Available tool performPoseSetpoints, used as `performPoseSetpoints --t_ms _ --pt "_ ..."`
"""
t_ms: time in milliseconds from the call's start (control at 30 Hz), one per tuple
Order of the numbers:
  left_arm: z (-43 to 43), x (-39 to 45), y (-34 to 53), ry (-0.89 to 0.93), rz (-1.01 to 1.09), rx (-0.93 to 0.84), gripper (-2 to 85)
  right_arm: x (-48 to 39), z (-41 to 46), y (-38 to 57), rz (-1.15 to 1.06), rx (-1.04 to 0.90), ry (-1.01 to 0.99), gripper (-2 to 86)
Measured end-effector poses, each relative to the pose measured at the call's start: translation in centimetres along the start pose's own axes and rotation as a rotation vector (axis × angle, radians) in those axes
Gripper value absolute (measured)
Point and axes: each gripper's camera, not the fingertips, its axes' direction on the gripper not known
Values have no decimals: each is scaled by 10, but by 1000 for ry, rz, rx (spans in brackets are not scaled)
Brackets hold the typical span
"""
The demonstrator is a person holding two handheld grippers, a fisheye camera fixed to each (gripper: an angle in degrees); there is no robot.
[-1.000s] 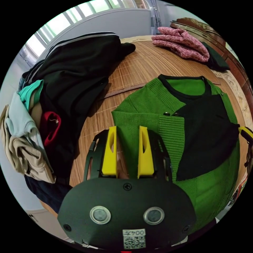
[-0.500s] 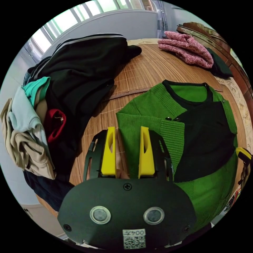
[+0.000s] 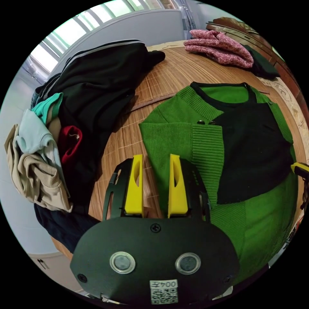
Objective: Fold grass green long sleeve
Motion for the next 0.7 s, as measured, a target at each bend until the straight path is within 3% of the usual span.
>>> performPoseSetpoints --t_ms 167,333,700 --pt "5 0 -4 24 -3 -43 121 3 6 6 47 10 20 78" --pt "-9 -4 8 56 -11 -3 121 -4 3 28 41 70 -38 52" --pt "-30 10 108 87 24 -82 112 -69 47 90 -235 -42 -40 -6"
